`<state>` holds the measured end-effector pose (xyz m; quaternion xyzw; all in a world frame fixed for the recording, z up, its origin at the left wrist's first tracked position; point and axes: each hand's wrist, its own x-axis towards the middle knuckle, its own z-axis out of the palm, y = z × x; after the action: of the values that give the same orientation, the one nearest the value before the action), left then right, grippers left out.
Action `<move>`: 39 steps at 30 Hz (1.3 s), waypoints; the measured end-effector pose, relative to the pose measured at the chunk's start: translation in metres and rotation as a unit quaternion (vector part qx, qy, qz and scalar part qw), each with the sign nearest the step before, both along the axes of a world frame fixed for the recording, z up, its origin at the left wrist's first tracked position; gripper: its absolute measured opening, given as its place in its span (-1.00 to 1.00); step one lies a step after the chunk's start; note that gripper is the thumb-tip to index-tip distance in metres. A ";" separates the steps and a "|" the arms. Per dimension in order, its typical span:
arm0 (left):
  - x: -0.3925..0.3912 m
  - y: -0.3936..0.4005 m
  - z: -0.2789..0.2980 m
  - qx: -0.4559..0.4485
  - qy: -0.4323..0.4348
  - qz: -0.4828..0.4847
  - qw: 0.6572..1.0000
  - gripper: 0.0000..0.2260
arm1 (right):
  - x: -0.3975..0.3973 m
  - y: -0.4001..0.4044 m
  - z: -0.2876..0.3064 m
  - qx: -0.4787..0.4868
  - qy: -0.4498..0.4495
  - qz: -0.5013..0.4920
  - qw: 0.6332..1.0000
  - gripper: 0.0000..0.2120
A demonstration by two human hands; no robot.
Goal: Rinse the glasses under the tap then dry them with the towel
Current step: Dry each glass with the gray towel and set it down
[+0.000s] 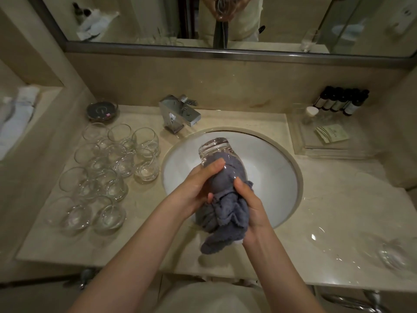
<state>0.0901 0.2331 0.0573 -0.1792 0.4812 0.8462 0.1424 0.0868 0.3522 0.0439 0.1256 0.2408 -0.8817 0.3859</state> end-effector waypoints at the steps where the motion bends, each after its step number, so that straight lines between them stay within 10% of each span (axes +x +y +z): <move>1: 0.002 0.001 -0.001 -0.017 -0.003 0.008 1.000 -0.16 | -0.001 -0.001 -0.003 0.010 0.001 0.002 1.000 -0.38; 6: 0.012 0.003 -0.008 -0.024 -0.035 0.067 0.997 -0.58 | 0.000 -0.006 -0.010 0.024 0.005 0.023 0.999 -0.36; 10: 0.008 -0.005 -0.011 -0.015 -0.062 0.107 0.992 -0.34 | -0.003 -0.013 -0.007 0.030 0.011 0.023 0.999 -0.33; 16: -0.002 -0.043 -0.005 -0.033 -0.097 0.162 0.981 -0.57 | 0.005 -0.007 -0.013 0.071 -0.012 0.065 0.995 -0.03; 23: 0.018 -0.096 -0.020 -0.315 -0.142 0.135 0.929 -0.16 | 0.004 -0.002 -0.015 0.051 0.002 0.067 0.996 -0.11; 29: 0.032 -0.109 -0.025 -0.448 -0.106 0.175 0.870 -0.30 | 0.000 -0.006 -0.017 0.032 -0.013 0.043 0.998 -0.39; 39: 0.050 -0.121 -0.055 -0.625 -0.092 0.109 0.767 -0.31 | 0.001 -0.011 -0.030 0.078 -0.054 0.076 0.993 0.08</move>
<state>0.1404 0.1118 0.0022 -0.3564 0.8659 0.3473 -0.0510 0.0879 0.3407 0.0143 0.1842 0.2963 -0.8201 0.4535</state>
